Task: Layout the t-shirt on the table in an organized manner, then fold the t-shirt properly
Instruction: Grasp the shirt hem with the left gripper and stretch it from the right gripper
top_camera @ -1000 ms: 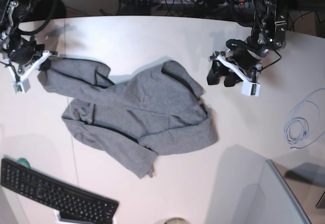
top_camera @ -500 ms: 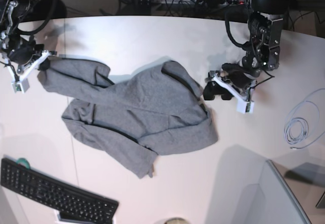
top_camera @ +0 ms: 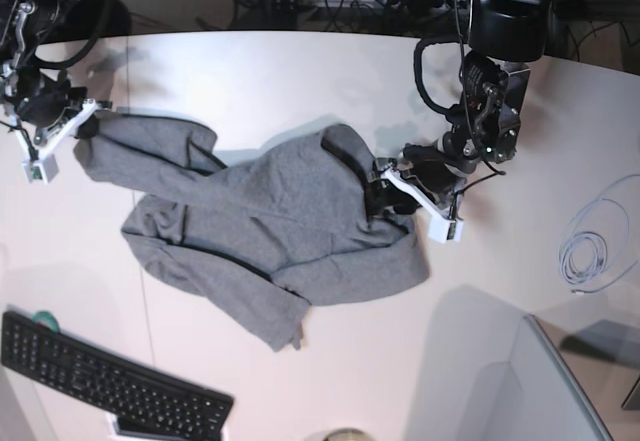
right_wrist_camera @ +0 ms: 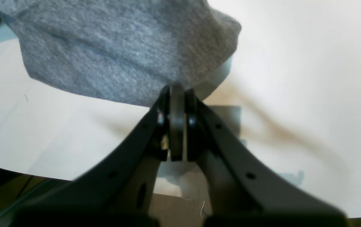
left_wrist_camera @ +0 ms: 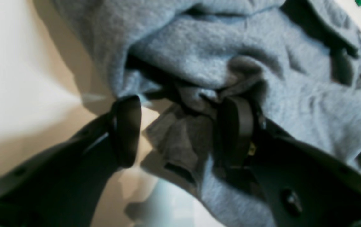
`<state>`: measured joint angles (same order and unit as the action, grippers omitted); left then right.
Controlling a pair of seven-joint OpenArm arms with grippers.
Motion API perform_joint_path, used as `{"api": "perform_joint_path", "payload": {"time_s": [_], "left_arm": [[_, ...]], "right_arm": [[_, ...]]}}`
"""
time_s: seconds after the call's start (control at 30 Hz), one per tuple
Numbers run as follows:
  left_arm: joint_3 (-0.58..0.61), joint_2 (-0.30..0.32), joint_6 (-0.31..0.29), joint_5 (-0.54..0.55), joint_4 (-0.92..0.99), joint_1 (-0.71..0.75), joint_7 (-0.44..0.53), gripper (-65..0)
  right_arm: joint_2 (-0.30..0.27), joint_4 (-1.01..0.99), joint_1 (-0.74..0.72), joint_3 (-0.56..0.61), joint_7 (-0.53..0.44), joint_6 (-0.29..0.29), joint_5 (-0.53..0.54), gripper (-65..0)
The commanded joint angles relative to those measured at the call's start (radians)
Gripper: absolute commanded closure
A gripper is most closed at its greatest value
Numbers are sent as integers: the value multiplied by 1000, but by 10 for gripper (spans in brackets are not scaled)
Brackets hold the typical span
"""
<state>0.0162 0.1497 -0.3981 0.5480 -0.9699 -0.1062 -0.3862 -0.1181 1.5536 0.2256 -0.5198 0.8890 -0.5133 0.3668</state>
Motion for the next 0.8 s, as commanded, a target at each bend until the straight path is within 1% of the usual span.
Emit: {"api": "perform_joint_path", "payload": {"time_s": [0.0, 0.03, 0.07, 0.1, 0.17, 0.23, 0.33, 0.43, 0.53, 0.6, 0.67, 0.77], "left_arm": [[1, -5, 5, -16, 7, -14, -33, -377], [3, -6, 5, -16, 16, -17, -33, -365], [5, -6, 5, -16, 26, -19, -33, -336], [18, -6, 5, -16, 38, -20, -33, -285], [61, -3, 5, -16, 56, -33, -33, -145], [70, -2, 5, -16, 76, -37, -33, 0], [38, 4, 5, -16, 64, -37, -33, 0], [-22, 60, 6, -13, -30, -10, -43, 0], [-58, 109, 14, -15, -186, 44, -55, 0], [-95, 150, 37, -15, -297, 76, -99, 0], [-154, 179, 74, -15, -393, 112, -136, 0], [-244, 199, 90, -15, -527, 155, -162, 0]], "right_arm": [[-15, 17, -7, -3, -15, -2, 10, 0], [-15, 17, -9, -1, -15, -2, 10, 0], [-15, 17, -9, -1, -15, -2, 10, 0], [-15, 17, -9, 0, -15, -2, 10, 0], [-15, 17, -9, 0, -15, -2, 10, 0], [-15, 17, -9, -4, -15, -2, 10, 0], [-15, 17, -9, -7, -15, -2, 10, 0], [-15, 26, -12, 0, -14, -2, 10, 0], [-15, 28, -42, 2, -4, -2, 10, 0], [-15, 55, -55, 2, -4, -2, 10, 0], [-15, 106, -62, 2, -4, -2, 10, 0], [-18, 175, -71, 2, 14, -2, 10, 0]]}}
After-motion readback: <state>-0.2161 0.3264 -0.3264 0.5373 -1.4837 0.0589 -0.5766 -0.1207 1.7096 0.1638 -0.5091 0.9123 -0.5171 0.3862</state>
